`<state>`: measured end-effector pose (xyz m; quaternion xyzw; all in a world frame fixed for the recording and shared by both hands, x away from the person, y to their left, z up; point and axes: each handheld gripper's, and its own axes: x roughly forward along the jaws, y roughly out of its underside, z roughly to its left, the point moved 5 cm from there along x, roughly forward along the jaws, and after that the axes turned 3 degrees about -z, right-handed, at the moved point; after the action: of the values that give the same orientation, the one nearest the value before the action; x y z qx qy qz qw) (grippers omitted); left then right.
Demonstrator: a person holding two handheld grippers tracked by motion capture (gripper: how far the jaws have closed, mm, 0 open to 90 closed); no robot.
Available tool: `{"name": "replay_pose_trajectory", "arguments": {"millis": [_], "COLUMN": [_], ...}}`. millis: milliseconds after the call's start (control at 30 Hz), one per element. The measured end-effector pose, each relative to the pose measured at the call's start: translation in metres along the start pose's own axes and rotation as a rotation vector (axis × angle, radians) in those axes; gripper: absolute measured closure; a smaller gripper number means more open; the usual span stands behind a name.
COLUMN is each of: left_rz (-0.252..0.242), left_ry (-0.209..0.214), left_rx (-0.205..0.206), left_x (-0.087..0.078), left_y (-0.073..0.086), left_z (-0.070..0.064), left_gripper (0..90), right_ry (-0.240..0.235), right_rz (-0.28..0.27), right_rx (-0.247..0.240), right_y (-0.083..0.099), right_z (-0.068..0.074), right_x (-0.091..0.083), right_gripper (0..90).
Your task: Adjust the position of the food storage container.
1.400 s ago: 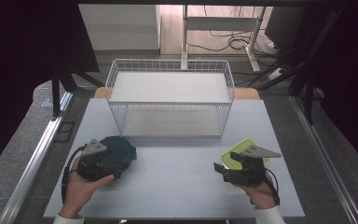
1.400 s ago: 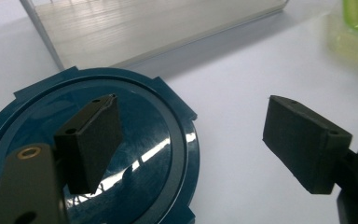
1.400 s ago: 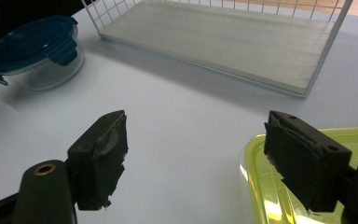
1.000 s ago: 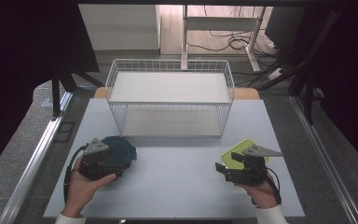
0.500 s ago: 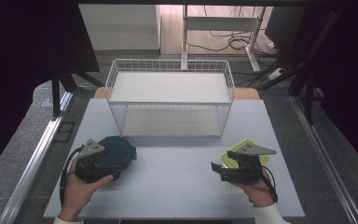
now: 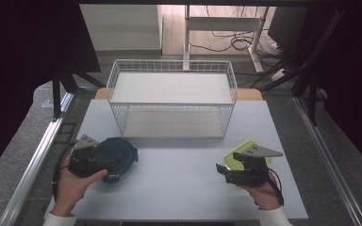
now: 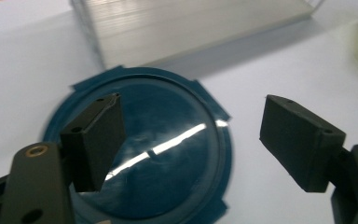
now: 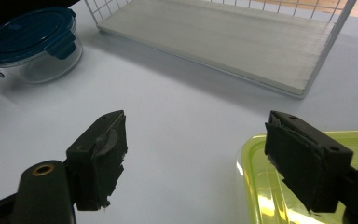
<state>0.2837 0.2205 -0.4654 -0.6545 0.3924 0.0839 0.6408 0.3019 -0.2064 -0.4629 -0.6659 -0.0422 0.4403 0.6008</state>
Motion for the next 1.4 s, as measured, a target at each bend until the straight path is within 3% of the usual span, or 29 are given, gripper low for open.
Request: {"name": "replay_pose_trajectory", "arguments": {"millis": [100, 133, 167, 200, 267, 433, 500, 567, 867, 1133, 1400], "left_rz": [0.020, 0.020, 0.035, 0.035, 0.053, 0.068, 0.094, 0.106, 0.188, 0.248, 0.279], "left_ry": [-0.047, -0.047, -0.081, -0.081, -0.112, -0.130, -0.145, -0.146, -0.148, -0.111, -0.095], "left_rx": [-0.021, -0.021, -0.036, -0.036, -0.070, -0.107, -0.127, -0.129, -0.189, -0.217, -0.215], "left_x": [-0.003, -0.003, -0.003, -0.003, -0.002, -0.003, -0.001, -0.001, 0.002, 0.016, 0.027], "left_y": [-0.003, -0.003, -0.004, -0.004, -0.003, 0.001, 0.007, 0.010, 0.029, 0.045, 0.050], "left_z": [0.022, 0.022, 0.036, 0.036, 0.056, 0.075, 0.087, 0.090, 0.109, 0.120, 0.123], "left_gripper": [23.4, 23.3, 23.1, 23.1, 23.2, 25.7, 31.3, 34.9, 73.5, 87.2, 89.2], "right_ry": [0.001, 0.001, 0.003, 0.004, 0.007, 0.006, 0.013, 0.015, 0.035, 0.055, 0.065], "right_rz": [-0.007, -0.006, -0.003, 0.000, 0.005, 0.010, 0.013, 0.013, 0.016, 0.019, 0.023], "right_rx": [0.000, -0.001, -0.001, -0.001, 0.001, -0.001, 0.001, 0.003, 0.001, 0.008, 0.007], "right_y": [-0.002, -0.002, -0.001, -0.001, 0.000, 0.000, 0.001, 0.002, 0.003, 0.005, 0.006], "right_z": [0.000, 0.000, 0.000, 0.000, 0.000, 0.001, -0.001, -0.001, -0.002, -0.005, -0.005], "right_x": [-0.002, -0.001, -0.001, 0.000, 0.001, 0.002, 0.003, 0.003, 0.004, 0.006, 0.007], "right_gripper": [20.5, 20.5, 20.5, 20.5, 20.5, 20.5, 20.5, 20.5, 20.7, 20.9, 21.3]}}
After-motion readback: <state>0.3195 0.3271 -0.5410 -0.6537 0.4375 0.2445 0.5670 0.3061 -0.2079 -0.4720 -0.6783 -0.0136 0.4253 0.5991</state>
